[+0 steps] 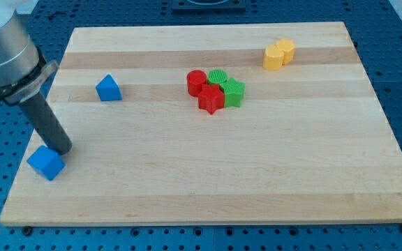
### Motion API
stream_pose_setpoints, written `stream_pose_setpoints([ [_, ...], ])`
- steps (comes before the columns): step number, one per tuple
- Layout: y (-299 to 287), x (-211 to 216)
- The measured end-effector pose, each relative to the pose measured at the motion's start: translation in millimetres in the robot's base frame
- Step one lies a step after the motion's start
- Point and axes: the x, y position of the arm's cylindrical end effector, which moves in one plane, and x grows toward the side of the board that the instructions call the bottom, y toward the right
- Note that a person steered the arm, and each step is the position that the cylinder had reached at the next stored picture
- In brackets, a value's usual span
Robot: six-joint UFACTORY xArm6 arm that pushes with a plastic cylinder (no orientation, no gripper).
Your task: Push the blue triangle to the center left
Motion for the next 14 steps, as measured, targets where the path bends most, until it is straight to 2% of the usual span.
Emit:
stream_pose_setpoints([
  [1, -6.8, 18.0],
  [2, -11.3, 12.0],
  [4, 105.0, -63.7],
  [5, 137.2, -117.3],
  [6, 118.0, -167.4],
  [9, 43.9, -151.5],
  [10, 39.2, -133.3],
  [12, -6.6, -127.8],
  [14, -12.9, -103.2],
])
